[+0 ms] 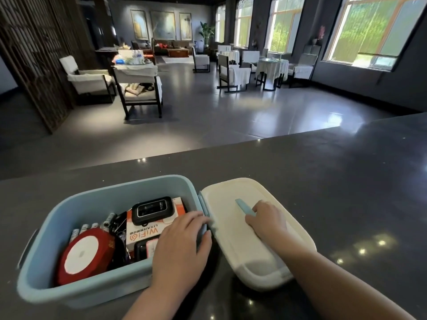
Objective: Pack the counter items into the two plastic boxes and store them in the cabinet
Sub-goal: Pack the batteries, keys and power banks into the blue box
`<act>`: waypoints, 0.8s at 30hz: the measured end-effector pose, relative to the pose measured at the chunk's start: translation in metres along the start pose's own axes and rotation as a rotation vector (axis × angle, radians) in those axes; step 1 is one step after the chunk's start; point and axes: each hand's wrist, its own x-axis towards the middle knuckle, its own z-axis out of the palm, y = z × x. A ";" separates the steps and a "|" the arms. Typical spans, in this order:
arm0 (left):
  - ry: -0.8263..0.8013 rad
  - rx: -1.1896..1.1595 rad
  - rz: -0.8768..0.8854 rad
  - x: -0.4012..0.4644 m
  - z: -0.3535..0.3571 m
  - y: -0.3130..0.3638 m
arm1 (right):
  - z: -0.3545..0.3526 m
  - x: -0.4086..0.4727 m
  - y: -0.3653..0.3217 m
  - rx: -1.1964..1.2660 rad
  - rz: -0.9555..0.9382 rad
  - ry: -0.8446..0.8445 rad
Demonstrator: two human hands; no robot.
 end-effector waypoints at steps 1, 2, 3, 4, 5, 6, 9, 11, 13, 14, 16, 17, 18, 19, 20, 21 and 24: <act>-0.009 -0.030 -0.008 0.000 -0.001 -0.001 | -0.010 -0.003 0.005 0.038 -0.025 0.016; -0.020 -0.056 -0.016 -0.001 -0.003 -0.003 | -0.022 -0.007 0.010 0.074 -0.059 0.037; -0.026 -0.075 -0.021 -0.001 -0.006 -0.006 | -0.035 -0.010 0.014 0.108 -0.102 0.064; -0.022 -0.088 -0.027 -0.003 -0.011 -0.011 | -0.051 -0.012 0.017 0.136 -0.148 0.093; -0.013 -0.093 -0.037 -0.004 -0.016 -0.016 | -0.068 -0.014 0.018 0.153 -0.193 0.119; -0.003 -0.089 -0.051 -0.006 -0.022 -0.022 | -0.087 -0.014 0.017 0.151 -0.241 0.141; 0.023 -0.063 -0.120 -0.014 -0.040 -0.044 | -0.135 -0.017 -0.003 0.096 -0.404 0.213; 0.057 -0.093 -0.172 -0.020 -0.052 -0.059 | -0.155 -0.022 -0.028 0.089 -0.522 0.237; 0.099 -0.134 -0.229 -0.024 -0.064 -0.072 | -0.161 -0.028 -0.059 0.099 -0.626 0.199; 0.131 -0.156 -0.254 -0.025 -0.071 -0.078 | -0.158 -0.030 -0.076 0.111 -0.671 0.158; 0.216 -0.227 -0.302 -0.030 -0.087 -0.090 | -0.146 -0.035 -0.110 0.111 -0.755 0.049; 0.257 -0.254 -0.321 -0.034 -0.096 -0.097 | -0.136 -0.037 -0.127 0.094 -0.791 -0.010; 0.301 -0.255 -0.332 -0.038 -0.105 -0.104 | -0.124 -0.040 -0.142 0.081 -0.819 -0.063; 0.347 -0.238 -0.345 -0.043 -0.115 -0.111 | -0.111 -0.043 -0.155 0.073 -0.837 -0.109; 0.392 -0.217 -0.364 -0.049 -0.124 -0.120 | -0.097 -0.046 -0.167 0.068 -0.848 -0.150; 0.430 -0.197 -0.388 -0.054 -0.133 -0.128 | -0.083 -0.049 -0.178 0.061 -0.858 -0.186; 0.431 -0.120 -0.414 -0.067 -0.150 -0.144 | -0.044 -0.057 -0.207 0.049 -0.904 -0.278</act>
